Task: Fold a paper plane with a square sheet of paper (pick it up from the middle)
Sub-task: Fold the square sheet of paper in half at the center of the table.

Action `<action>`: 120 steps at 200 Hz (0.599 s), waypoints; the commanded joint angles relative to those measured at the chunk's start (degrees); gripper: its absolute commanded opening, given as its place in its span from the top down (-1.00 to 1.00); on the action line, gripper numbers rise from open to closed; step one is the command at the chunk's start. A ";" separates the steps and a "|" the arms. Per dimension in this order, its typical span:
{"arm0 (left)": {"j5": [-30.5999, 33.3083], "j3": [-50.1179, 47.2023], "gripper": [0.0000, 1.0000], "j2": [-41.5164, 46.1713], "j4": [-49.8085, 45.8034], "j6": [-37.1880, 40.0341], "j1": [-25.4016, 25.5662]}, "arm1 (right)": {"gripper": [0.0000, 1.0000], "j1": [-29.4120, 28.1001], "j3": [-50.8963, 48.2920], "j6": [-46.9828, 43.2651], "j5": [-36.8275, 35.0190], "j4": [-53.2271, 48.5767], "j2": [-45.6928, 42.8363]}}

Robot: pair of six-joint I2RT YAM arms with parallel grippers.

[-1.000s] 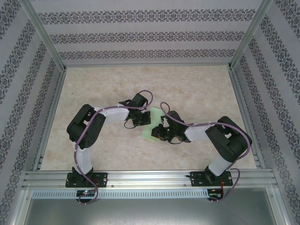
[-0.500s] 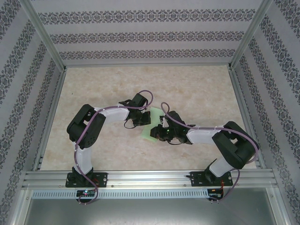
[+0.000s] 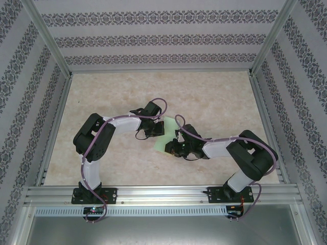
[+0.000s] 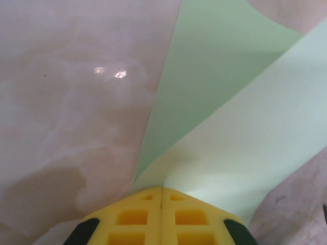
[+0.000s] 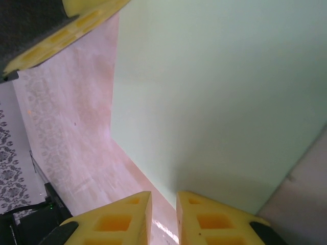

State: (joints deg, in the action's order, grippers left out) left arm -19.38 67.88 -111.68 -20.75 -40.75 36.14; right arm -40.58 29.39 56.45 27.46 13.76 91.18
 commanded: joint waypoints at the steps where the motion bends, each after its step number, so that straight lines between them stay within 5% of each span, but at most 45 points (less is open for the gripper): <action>1: 0.67 0.06 1.00 -2.18 -3.33 1.20 1.13 | 0.59 -1.00 0.28 -1.85 -1.38 -3.68 -2.98; 65: 0.63 0.40 1.00 -2.40 -3.39 1.28 1.21 | 0.61 -0.03 0.47 -1.99 -1.13 -5.08 2.37; 120: 0.65 0.35 1.00 -2.56 -3.85 1.57 1.21 | 0.58 5.16 6.40 -5.96 -1.86 -10.36 -8.93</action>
State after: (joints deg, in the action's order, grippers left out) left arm -19.40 68.14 -111.81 -21.12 -40.56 36.14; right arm -39.22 32.12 53.87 27.09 4.84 86.78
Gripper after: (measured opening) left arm 0.061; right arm 0.206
